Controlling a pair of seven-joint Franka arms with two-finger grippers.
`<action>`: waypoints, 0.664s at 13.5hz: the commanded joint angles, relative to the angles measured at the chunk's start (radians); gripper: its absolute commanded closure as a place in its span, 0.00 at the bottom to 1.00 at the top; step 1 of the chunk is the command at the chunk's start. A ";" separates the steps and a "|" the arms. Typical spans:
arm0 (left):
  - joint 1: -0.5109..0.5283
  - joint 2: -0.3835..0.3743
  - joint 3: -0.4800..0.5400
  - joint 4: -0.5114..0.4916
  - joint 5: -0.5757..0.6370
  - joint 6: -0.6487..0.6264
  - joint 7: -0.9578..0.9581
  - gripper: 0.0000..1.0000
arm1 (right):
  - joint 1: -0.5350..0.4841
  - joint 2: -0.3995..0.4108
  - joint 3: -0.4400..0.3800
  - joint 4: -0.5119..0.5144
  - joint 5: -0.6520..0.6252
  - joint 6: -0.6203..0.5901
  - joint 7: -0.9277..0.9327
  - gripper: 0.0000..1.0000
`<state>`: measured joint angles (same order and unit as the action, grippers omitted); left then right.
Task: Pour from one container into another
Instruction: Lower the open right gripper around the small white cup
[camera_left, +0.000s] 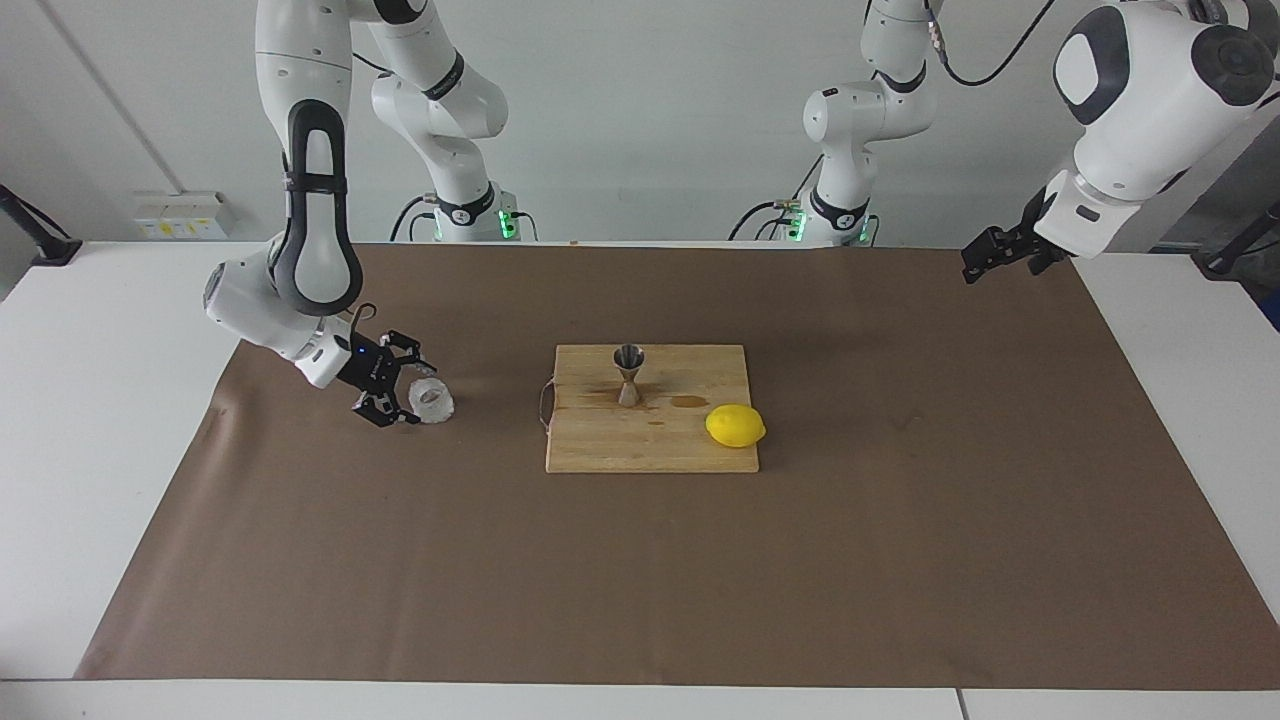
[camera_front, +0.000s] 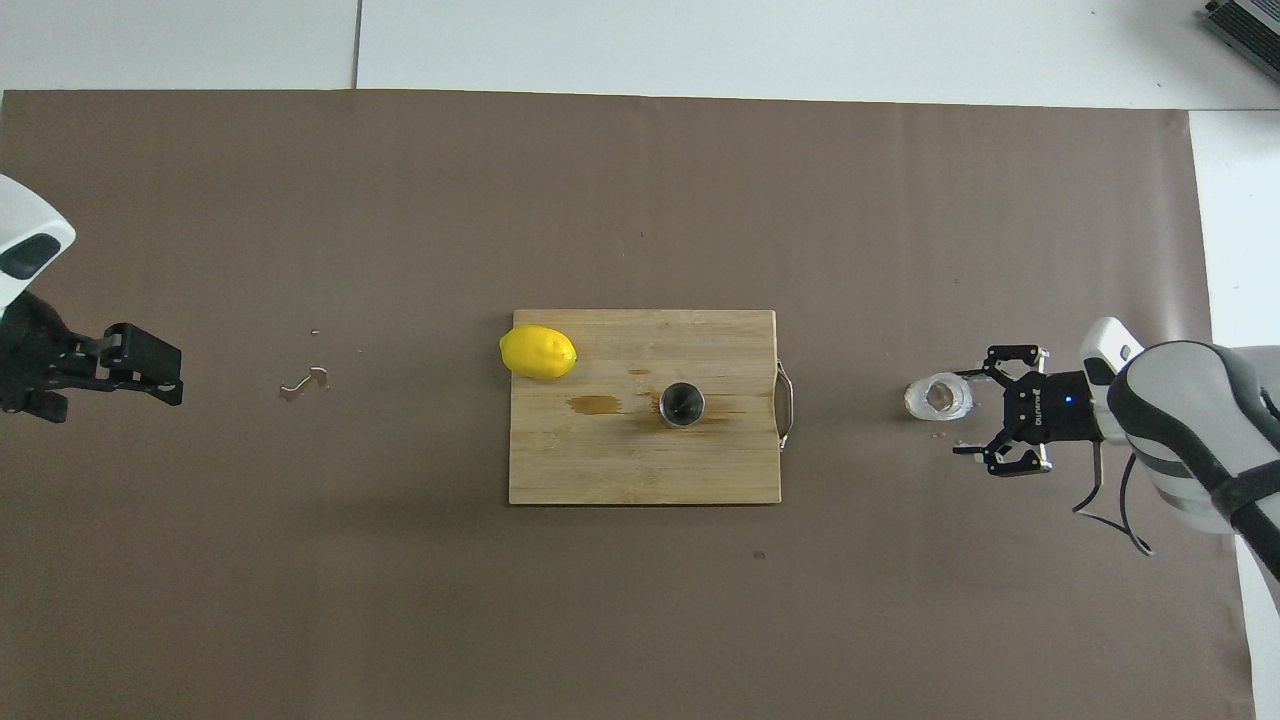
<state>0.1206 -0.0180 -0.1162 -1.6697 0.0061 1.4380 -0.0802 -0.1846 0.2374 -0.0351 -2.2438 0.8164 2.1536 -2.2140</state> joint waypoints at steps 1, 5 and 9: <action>-0.001 -0.019 -0.002 -0.018 0.008 0.009 0.036 0.00 | 0.004 0.003 0.011 -0.002 0.036 0.011 -0.027 0.00; 0.002 -0.014 -0.002 0.027 -0.008 0.009 0.140 0.00 | 0.019 0.003 0.017 -0.002 0.063 0.009 -0.029 0.00; -0.004 -0.019 -0.002 0.015 -0.009 0.030 0.148 0.00 | 0.022 0.003 0.017 0.001 0.079 0.006 -0.038 0.00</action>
<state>0.1213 -0.0222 -0.1210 -1.6441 0.0020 1.4473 0.0485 -0.1582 0.2381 -0.0238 -2.2431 0.8579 2.1541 -2.2160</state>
